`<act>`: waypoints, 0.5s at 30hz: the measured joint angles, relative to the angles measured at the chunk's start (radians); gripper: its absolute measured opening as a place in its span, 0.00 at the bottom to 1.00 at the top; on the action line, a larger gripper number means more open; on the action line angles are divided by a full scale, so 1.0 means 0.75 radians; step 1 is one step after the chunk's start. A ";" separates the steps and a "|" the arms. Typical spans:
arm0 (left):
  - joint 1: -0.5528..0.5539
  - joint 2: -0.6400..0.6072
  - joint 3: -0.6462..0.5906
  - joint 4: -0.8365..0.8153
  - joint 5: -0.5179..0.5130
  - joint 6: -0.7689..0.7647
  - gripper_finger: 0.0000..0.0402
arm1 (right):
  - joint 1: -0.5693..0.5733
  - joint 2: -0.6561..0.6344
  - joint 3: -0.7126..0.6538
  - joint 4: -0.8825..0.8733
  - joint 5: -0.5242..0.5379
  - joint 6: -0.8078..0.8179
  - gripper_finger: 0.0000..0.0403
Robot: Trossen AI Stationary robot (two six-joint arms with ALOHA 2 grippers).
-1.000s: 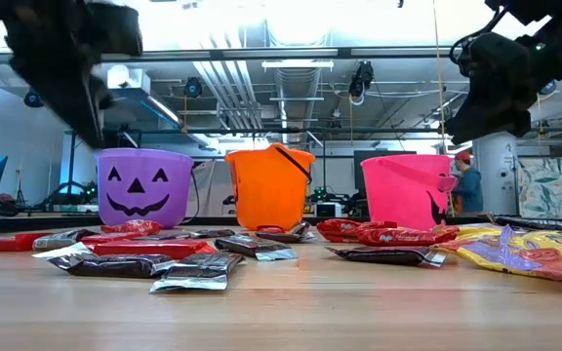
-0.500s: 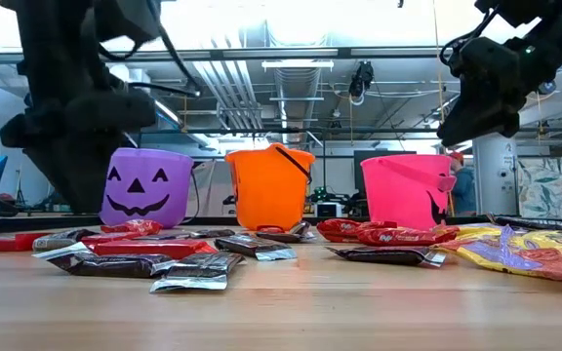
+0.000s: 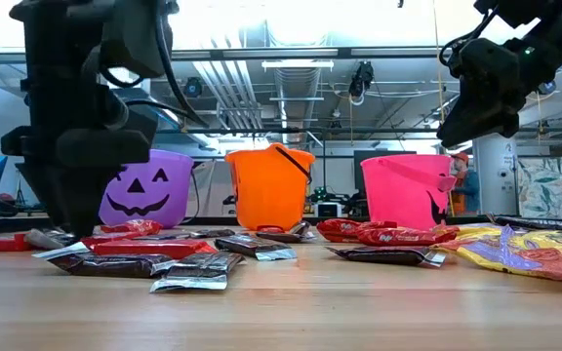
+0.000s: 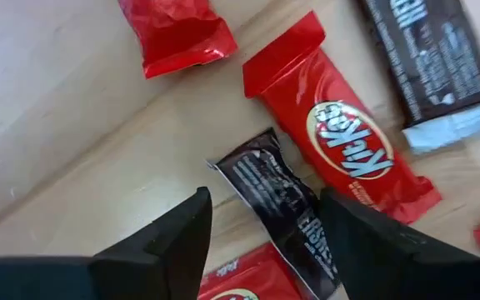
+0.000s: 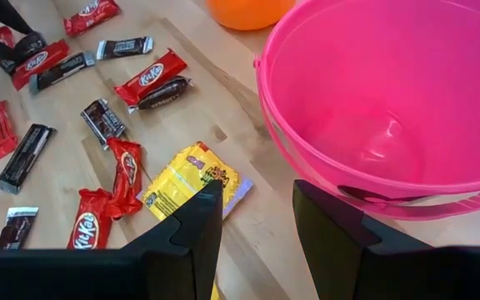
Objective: Sort candy by brand, put in halloween buckets
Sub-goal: Put the black candy into the violet bucket
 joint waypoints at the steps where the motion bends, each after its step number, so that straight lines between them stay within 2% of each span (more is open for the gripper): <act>1: 0.000 0.011 0.000 0.009 0.010 0.010 0.50 | 0.000 0.000 0.000 0.000 0.000 0.000 0.35; 7: -0.001 0.042 0.001 0.059 0.020 0.075 0.38 | 0.000 0.000 -0.001 0.001 0.001 -0.017 0.35; 15: -0.001 -0.002 -0.003 0.047 0.023 0.176 0.06 | 0.000 0.000 -0.001 0.001 0.003 -0.030 0.35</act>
